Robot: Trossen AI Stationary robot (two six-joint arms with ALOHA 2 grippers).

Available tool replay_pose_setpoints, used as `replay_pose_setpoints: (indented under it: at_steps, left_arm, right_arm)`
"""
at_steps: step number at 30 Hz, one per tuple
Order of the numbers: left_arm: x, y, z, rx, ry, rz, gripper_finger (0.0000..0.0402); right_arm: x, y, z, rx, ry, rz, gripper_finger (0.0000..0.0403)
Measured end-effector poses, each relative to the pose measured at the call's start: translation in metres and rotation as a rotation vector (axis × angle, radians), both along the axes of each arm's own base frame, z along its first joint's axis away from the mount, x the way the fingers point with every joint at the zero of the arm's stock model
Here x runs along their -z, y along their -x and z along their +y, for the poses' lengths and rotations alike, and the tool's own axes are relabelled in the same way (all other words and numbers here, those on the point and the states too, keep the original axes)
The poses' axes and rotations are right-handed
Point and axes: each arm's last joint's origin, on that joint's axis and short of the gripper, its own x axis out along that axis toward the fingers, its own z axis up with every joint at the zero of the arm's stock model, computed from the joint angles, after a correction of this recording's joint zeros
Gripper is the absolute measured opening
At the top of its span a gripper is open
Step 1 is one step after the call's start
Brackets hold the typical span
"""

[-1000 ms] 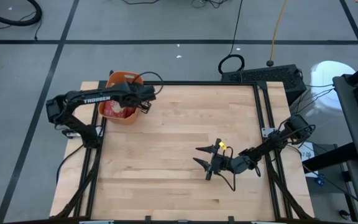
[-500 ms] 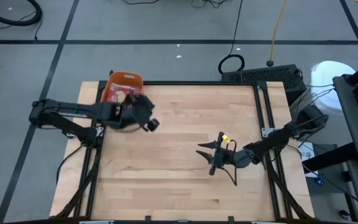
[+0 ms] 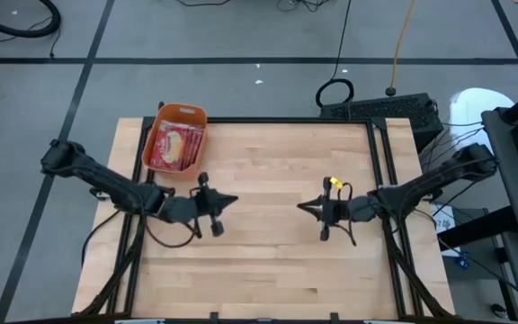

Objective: Sort popcorn bags into baskets
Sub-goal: Return to Home Position

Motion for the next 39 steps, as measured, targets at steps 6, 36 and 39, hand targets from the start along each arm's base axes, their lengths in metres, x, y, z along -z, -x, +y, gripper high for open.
replay_pose_setpoints:
  at_steps: [6,36,39]
  left_arm:
    - [0.017,0.008,0.000,-0.004,-0.110,0.033,0.0010]
    - [0.052,0.070,0.045,0.254,-0.030,-0.235,0.0010]
    - [0.059,0.080,0.047,0.248,-0.019,-0.266,0.0010]
  right_arm:
    - [0.014,0.019,-0.020,0.039,-0.021,-0.004,0.0001]
    - [0.046,0.071,-0.047,0.027,-0.192,-0.188,0.0000]
    - [0.045,0.073,-0.048,0.032,-0.187,-0.188,0.0000]
